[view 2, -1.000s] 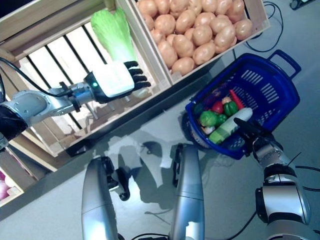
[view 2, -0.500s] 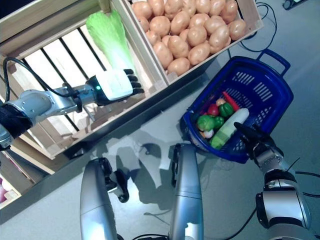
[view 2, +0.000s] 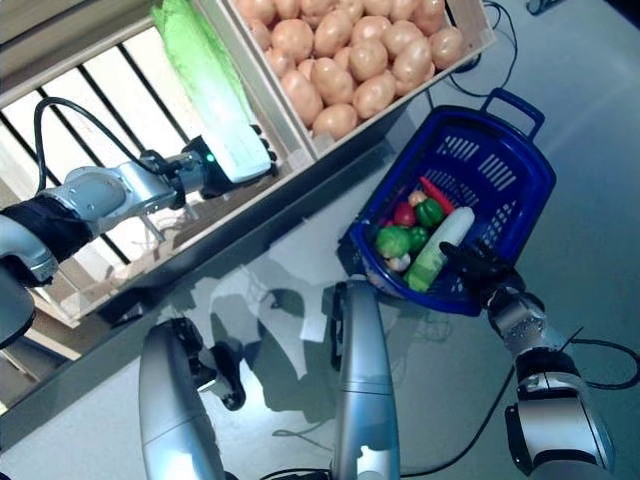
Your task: Put vegetables into the basket
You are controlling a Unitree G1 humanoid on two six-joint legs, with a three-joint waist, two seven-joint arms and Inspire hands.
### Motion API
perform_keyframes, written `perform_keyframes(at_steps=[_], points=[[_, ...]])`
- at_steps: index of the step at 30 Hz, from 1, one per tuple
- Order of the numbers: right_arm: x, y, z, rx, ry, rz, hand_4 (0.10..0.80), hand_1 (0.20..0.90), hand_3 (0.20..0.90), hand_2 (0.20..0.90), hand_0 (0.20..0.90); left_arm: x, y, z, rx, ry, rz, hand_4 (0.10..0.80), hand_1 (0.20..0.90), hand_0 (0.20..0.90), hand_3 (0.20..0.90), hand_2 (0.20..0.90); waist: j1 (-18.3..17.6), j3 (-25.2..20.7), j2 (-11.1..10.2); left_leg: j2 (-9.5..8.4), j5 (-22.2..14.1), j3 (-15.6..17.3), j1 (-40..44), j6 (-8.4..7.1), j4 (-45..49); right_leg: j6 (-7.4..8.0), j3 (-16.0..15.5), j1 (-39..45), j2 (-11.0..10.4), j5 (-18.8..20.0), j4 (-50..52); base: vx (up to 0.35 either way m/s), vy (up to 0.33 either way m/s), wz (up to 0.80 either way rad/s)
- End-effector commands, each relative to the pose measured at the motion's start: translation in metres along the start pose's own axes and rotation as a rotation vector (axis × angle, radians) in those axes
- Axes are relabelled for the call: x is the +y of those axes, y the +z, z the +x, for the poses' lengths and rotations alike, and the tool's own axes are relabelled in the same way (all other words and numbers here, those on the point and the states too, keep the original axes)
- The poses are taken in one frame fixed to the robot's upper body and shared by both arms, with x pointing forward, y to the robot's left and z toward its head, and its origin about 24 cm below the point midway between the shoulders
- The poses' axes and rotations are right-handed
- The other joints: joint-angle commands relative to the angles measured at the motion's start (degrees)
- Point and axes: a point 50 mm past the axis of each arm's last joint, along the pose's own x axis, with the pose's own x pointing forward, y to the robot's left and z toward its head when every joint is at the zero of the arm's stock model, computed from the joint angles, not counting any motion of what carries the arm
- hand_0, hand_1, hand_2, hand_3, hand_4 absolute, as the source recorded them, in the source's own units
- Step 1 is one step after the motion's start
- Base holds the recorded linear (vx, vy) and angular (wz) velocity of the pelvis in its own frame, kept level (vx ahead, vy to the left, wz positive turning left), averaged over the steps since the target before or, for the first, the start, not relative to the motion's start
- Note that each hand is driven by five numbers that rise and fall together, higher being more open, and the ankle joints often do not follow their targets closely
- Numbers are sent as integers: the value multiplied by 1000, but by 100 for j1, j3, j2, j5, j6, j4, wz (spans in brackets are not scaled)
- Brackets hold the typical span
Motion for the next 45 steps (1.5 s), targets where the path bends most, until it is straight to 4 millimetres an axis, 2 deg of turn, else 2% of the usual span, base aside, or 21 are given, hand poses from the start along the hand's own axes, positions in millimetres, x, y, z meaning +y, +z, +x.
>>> perform_keyframes(at_steps=[1,6,11,12,13,14,19,25,31,37,42,45], points=[[50,26,-3,-230,226,123,800,900,900,900,900,33,-67,-16,263,24,80,800,900,900,900,900,-228,69,-175,105,122,114,-191,19,-307,31,-58,172,-343,370,-235,11,6,-4],[96,22,-34,-402,463,79,800,900,900,900,900,21,-77,-26,353,-60,65,800,900,900,900,900,-444,28,-274,227,155,62,-24,30,-506,94,-44,353,-272,397,-435,37,27,-7],[128,34,-84,-602,695,18,800,900,900,900,900,-14,-96,-49,507,-187,-3,800,900,900,900,900,-659,21,-315,394,180,29,173,66,-684,159,-2,570,-190,366,-548,34,55,-15],[132,36,-90,-615,721,17,800,900,900,900,900,-18,-98,-52,519,-202,-15,698,747,747,747,747,-679,23,-307,412,186,39,215,70,-712,163,1,612,-184,363,-565,29,78,-17],[138,38,-101,-643,776,16,800,900,900,900,900,-28,-100,-58,533,-220,-42,566,549,549,549,549,-728,29,-289,447,204,53,284,77,-770,173,10,685,-170,357,-595,29,81,-18],[140,40,-106,-663,804,6,800,900,900,900,900,-34,-100,-62,537,-229,-63,400,300,300,300,300,-754,40,-271,465,218,78,349,78,-822,176,13,751,-166,355,-633,37,102,-17],[154,39,-118,-662,884,-75,800,900,900,900,900,-54,-93,-71,543,-210,-167,400,300,300,300,300,-827,44,-120,493,305,254,768,74,-1117,186,33,1127,-185,382,-888,49,89,-8],[169,37,-117,-654,919,-121,800,900,900,900,900,-59,-85,-71,490,-144,-217,400,300,300,300,300,-728,-77,-46,467,456,398,1168,46,-1502,200,-29,1543,-206,437,-1218,40,10,-8],[180,31,-111,-615,890,-123,800,900,900,900,900,-60,-80,-72,471,-81,-294,400,300,300,300,300,-572,-266,-39,405,576,396,1378,20,-1702,196,-110,1777,-229,460,-1337,52,-20,-1],[190,17,-107,-598,912,-175,800,900,900,900,900,-52,-62,-63,447,174,-494,400,300,300,300,300,-366,-497,-12,236,793,510,1702,-36,-2292,193,-235,2136,-155,549,-1904,0,5,-1],[182,10,-98,-631,873,-295,800,900,900,900,900,-39,-42,-62,360,408,-656,400,300,300,300,300,-139,-744,4,68,1039,608,2177,-93,-2981,189,-384,2608,-157,627,-2517,17,4,8],[179,7,-95,-656,856,-378,800,900,900,900,900,-31,-29,-64,316,551,-812,400,300,300,300,300,24,-909,6,-29,1172,653,2576,-129,-3460,200,-493,2999,-195,676,-2925,8,-1,-1]])
